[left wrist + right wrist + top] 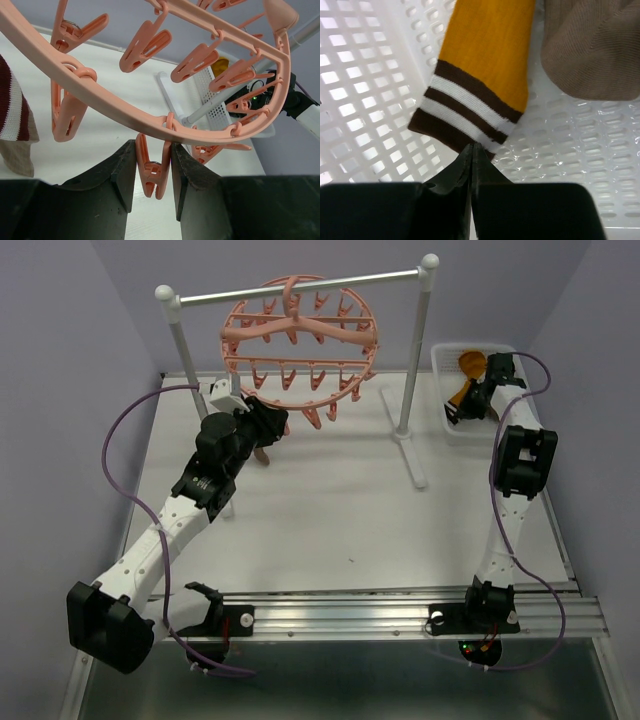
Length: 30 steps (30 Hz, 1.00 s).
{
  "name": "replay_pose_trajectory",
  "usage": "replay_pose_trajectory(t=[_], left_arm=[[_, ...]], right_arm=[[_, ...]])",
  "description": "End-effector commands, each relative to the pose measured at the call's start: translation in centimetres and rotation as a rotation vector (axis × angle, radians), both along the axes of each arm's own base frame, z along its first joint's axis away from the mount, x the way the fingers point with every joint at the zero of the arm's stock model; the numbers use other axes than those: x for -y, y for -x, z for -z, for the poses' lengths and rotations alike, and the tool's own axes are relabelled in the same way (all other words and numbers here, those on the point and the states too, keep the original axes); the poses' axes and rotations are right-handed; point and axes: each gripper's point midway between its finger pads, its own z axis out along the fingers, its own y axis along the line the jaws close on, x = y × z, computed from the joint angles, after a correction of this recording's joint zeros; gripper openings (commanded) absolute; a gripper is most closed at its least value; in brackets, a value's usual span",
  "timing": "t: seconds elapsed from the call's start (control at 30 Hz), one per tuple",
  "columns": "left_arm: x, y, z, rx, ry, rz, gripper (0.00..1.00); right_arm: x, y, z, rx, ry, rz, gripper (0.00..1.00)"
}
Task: Clip the socks to the hanger
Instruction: Pick up the sock from the bin.
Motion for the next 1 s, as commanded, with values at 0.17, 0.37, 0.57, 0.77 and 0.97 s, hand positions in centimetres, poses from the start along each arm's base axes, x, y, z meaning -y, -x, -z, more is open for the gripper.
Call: replay_pose_trajectory(t=[0.17,0.37,0.57,0.77,0.97], left_arm=[[-0.4,-0.2,-6.0,0.154,0.055,-0.024,0.00],[0.0,-0.3,-5.8,0.149,0.055,-0.007,0.00],[0.2,-0.3,-6.1,0.157,0.062,-0.001,0.00],[0.6,-0.5,-6.1,0.159,0.046,0.018,0.00],[1.5,-0.6,-6.4,0.182,-0.002,0.069,0.00]], right_arm=[[0.0,-2.0,-10.6,0.284,-0.006,-0.012,0.01],[0.3,0.0,-16.0,0.404,0.033,0.032,0.01],[-0.3,1.6,-19.3,0.491,0.044,0.011,0.01],[0.1,1.4,-16.8,0.456,0.241,-0.251,0.23],[1.5,0.9,-9.5,0.344,0.499,-0.644,0.64]])
